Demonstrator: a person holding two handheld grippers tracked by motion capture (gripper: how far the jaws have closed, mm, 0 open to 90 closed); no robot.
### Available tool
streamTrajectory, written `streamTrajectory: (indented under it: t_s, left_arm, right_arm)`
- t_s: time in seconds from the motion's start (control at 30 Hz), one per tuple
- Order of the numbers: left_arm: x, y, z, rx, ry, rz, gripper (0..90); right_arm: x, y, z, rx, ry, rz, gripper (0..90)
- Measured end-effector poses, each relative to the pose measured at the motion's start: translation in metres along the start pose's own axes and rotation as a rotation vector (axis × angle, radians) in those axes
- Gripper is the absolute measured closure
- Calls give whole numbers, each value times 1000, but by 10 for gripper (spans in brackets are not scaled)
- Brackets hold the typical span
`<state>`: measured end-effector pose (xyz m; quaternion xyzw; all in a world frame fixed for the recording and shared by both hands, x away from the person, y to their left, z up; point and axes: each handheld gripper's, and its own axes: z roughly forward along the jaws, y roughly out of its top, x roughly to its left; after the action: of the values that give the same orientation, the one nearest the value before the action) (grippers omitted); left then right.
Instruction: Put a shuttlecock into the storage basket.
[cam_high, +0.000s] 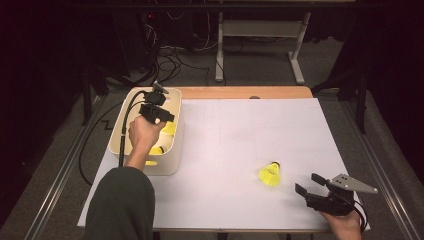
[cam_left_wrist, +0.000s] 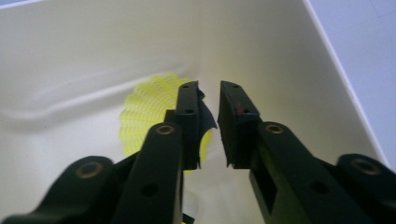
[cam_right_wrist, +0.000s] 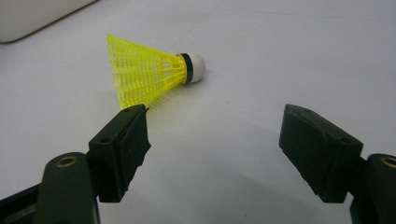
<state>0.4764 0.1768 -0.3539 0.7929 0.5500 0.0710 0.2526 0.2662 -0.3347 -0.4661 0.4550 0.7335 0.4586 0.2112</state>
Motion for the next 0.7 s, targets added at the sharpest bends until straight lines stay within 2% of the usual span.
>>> streamTrajectory:
  t_s: [0.1,0.27,0.37,0.7]
  left_arm:
    - [-1,0,-4,-18,6,-3,653]
    - [-3,-2,-15,-54,16,3,538]
    - [-5,-4,-24,-93,22,5,499]
    - [-8,-7,-39,-130,28,18,443]
  right_arm:
    - [0,0,0,0,-1,2,247]
    - [0,0,0,-1,-1,0,247]
    - [0,0,0,-2,-1,-2,247]
    - [0,0,0,-3,-2,-4,248]
